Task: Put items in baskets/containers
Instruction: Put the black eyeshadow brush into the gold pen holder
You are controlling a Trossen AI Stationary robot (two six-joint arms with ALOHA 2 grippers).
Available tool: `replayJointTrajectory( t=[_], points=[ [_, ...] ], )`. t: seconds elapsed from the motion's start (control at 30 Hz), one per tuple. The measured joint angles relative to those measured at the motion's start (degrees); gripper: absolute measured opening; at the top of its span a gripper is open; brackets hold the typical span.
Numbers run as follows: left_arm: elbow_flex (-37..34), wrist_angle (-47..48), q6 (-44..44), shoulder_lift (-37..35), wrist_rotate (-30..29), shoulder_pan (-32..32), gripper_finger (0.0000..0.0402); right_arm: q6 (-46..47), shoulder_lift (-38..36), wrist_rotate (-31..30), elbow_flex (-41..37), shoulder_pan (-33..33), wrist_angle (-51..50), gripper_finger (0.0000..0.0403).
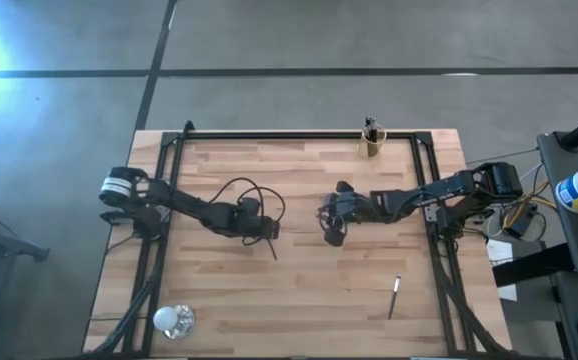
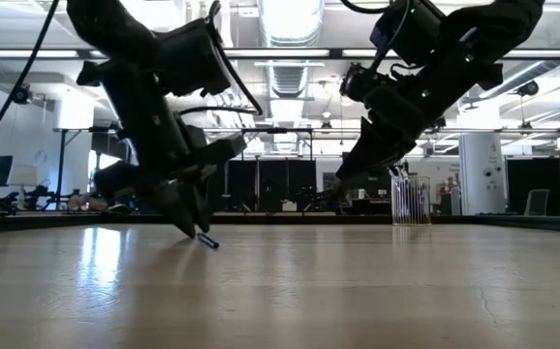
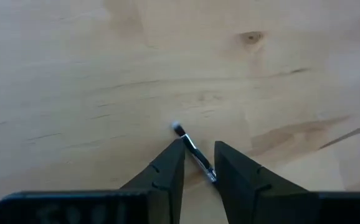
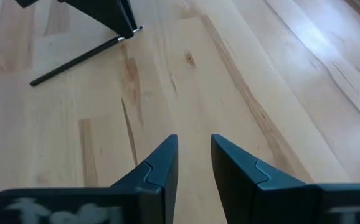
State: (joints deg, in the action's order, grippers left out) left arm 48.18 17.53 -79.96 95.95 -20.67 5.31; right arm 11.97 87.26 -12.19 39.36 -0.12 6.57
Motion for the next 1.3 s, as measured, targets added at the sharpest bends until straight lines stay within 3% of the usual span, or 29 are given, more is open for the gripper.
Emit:
replayJointTrajectory(
  t=[0.13,0.53,0.97,1.3],
  points=[
    [-1.31,-0.82,-0.27,-0.12,-0.05,-0.07,0.0083,-0.02,0.00,0.01,-1.03,-0.02,2.31,0.0082],
    [-3.34,-3.75,5.47,4.45,3.61,-0.29,0.0009,0.00,0.00,0.04,-1.36,-0.02,3.94,0.0074],
    [-3.53,-3.51,19.00,-8.90,-2.27,-0.21,0.0001,0.04,-0.26,0.07,-1.47,-0.02,4.11,0.0062],
    [-3.51,-4.13,23.35,-11.69,-2.29,-0.52,0.0002,0.00,-0.28,0.09,-1.53,-0.02,4.50,0.0061]
  ],
)
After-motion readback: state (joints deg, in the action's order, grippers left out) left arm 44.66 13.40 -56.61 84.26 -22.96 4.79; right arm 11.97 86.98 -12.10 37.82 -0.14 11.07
